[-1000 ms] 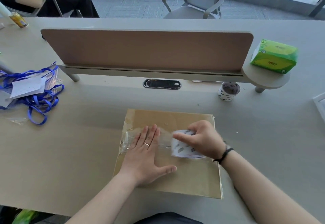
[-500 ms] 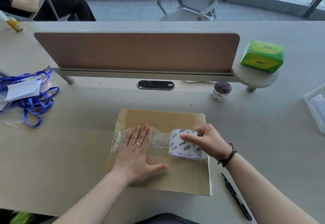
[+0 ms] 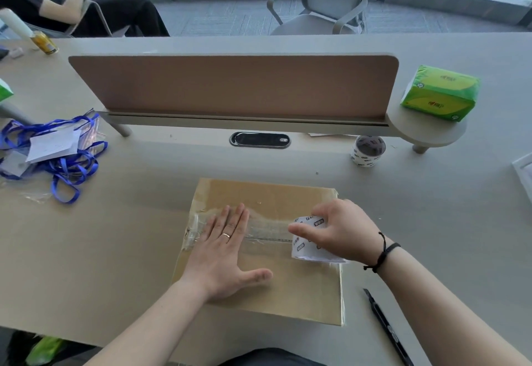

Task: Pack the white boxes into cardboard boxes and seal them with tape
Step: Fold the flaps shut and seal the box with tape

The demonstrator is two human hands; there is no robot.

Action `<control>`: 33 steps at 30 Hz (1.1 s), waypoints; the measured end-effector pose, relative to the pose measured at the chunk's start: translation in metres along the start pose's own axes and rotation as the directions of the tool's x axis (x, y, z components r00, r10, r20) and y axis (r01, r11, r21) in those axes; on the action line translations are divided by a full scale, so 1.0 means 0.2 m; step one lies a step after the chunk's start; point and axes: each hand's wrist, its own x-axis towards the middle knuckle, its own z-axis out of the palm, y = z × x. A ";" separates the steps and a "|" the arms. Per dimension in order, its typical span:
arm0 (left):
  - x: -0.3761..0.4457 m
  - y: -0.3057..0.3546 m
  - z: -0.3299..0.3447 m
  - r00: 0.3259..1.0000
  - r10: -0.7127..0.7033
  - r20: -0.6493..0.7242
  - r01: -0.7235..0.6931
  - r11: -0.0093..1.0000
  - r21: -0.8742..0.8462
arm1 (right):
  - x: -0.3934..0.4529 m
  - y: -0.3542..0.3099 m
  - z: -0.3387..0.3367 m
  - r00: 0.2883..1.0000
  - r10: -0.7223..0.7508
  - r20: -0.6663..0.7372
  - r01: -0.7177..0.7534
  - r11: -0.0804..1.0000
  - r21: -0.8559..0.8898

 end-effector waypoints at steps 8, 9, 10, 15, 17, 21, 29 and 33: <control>0.01 0.28 0.01 0.993 0.107 0.053 -0.108 0.994 0.003 | -0.08 0.16 0.07 0.996 0.033 0.088 -0.082 0.770 0.633; 0.02 0.31 0.02 0.992 0.114 0.051 -0.115 0.993 -0.003 | -0.07 0.16 0.08 0.996 0.038 0.079 -0.081 0.756 0.650; 0.03 0.33 0.02 0.992 0.115 0.052 -0.115 0.993 -0.007 | -0.06 0.16 0.09 0.997 0.044 0.070 -0.080 0.748 0.659; 0.04 0.34 0.02 0.993 0.110 0.048 -0.111 0.994 0.022 | -0.03 0.12 0.09 0.995 0.063 0.073 -0.095 0.765 0.637; 0.04 0.34 0.02 0.994 0.105 0.044 -0.106 0.994 0.025 | -0.02 0.10 0.09 0.995 0.068 0.071 -0.097 0.798 0.595; 0.04 0.34 0.02 0.993 0.110 0.035 -0.111 0.994 0.017 | -0.02 0.07 0.07 0.994 0.095 0.056 -0.109 0.908 0.405; 0.05 0.33 0.03 0.994 0.106 0.022 -0.107 0.994 0.031 | -0.07 0.06 -0.07 0.986 0.165 0.012 -0.165 0.983 0.080; 0.05 0.33 0.03 0.994 0.107 0.019 -0.107 0.994 0.016 | -0.10 0.07 -0.08 0.984 0.177 0.027 -0.178 0.979 0.099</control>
